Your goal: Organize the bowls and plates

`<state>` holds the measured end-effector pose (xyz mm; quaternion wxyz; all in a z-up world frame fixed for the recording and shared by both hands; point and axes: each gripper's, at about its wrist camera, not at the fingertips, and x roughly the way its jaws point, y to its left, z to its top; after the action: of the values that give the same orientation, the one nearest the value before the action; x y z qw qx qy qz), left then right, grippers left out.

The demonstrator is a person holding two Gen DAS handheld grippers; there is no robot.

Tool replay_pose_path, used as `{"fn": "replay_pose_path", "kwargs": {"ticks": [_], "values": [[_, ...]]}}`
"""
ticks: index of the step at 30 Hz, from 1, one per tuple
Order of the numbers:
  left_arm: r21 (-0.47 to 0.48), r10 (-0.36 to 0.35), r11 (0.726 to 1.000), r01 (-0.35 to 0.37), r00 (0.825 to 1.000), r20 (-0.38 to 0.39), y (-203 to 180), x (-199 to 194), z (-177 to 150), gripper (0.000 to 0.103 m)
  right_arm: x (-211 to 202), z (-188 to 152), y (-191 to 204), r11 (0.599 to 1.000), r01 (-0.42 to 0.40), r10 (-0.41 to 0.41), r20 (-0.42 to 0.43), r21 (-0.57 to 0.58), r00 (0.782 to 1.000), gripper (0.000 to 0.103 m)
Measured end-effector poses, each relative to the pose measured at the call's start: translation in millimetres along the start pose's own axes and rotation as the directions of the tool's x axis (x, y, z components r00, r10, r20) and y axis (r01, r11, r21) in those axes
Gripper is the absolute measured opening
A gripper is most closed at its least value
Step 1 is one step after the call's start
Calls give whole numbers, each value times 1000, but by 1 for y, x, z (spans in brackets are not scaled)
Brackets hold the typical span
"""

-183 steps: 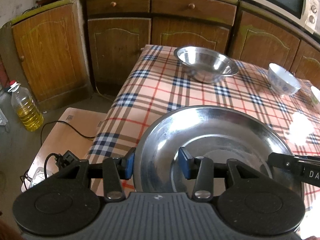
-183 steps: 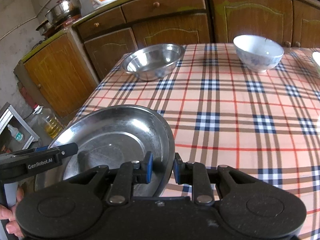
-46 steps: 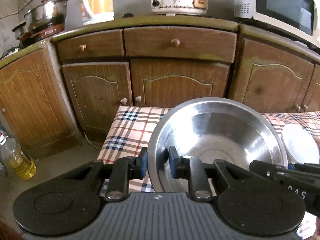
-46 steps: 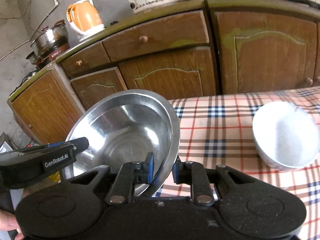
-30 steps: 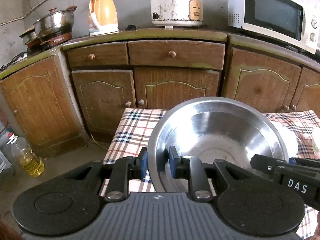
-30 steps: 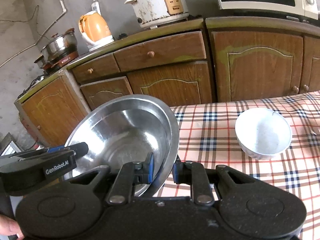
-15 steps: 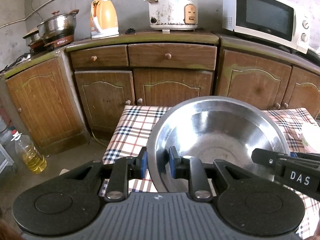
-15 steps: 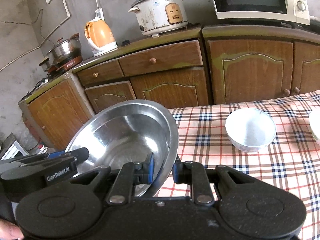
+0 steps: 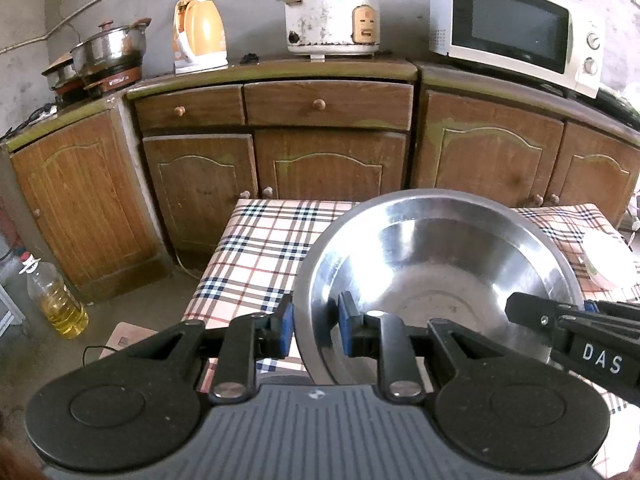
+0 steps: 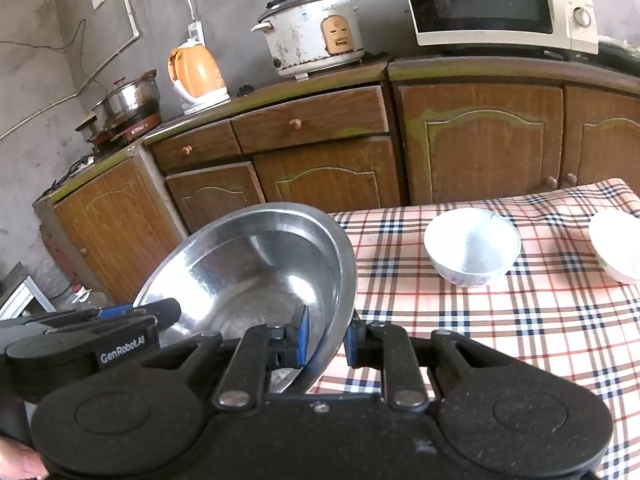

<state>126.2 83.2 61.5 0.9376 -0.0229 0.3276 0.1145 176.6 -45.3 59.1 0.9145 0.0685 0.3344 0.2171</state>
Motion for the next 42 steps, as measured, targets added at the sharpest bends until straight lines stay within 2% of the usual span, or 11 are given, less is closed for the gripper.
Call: {"fn": "replay_pose_path", "kwargs": {"ticks": [42], "values": [[19,-61,998,61,998,-5,-41,-29,-29,23,-47,-22,-31,998,69,-69,31,-5,997,24]]}}
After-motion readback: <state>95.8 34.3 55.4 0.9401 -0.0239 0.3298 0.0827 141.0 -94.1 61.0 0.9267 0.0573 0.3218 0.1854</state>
